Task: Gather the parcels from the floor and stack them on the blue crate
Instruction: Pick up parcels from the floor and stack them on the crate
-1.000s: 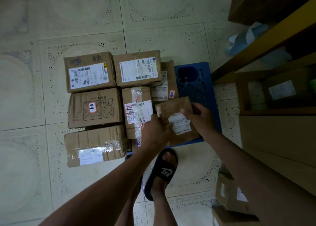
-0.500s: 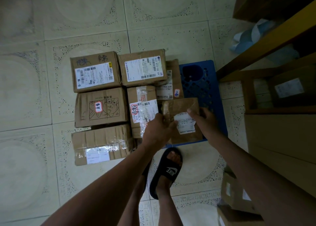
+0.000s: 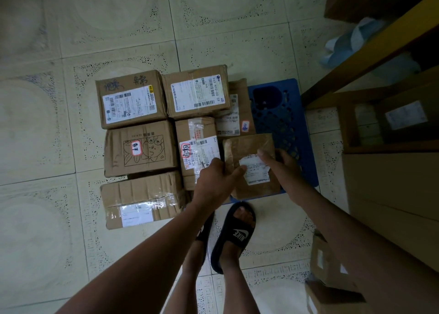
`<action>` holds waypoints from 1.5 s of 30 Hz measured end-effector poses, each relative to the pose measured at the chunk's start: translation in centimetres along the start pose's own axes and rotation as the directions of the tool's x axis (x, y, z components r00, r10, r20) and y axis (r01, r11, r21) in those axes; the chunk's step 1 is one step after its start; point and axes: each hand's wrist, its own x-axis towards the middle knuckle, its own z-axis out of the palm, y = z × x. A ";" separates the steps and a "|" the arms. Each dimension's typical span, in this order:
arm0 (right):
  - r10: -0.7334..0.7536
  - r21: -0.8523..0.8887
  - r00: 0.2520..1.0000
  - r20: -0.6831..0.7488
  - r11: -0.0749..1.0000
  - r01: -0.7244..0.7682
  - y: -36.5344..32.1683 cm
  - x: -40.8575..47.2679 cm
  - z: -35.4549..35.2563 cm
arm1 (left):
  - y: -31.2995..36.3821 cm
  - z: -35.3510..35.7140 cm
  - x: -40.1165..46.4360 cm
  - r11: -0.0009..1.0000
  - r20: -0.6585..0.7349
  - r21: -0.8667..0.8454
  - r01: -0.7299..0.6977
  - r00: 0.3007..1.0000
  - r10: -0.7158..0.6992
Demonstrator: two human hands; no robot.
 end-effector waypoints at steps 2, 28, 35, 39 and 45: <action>0.008 0.008 1.000 -0.012 1.000 -0.008 0.1 -0.1 -0.1 | 0.0 -0.2 -0.1 1.000 -0.018 0.005 -0.004 1.000 0.004; 0.420 0.204 0.728 -0.542 0.906 -0.371 31.7 -25.8 -5.0 | -12.5 9.3 -15.6 0.916 0.185 0.220 -0.334 0.937 0.297; 0.538 0.348 0.647 -0.540 0.843 -0.410 44.7 -27.5 -8.1 | -19.9 21.1 -17.8 0.885 0.320 0.294 -0.362 0.909 0.266; 0.589 0.460 0.592 -0.550 0.805 -0.374 49.7 -24.6 -10.5 | -21.9 28.8 -17.9 0.878 0.370 0.251 -0.408 0.878 0.303; 0.643 0.639 0.553 -0.530 0.732 -0.238 57.9 -19.9 -13.9 | -23.0 41.6 -15.6 0.782 0.521 0.269 -0.562 0.768 0.372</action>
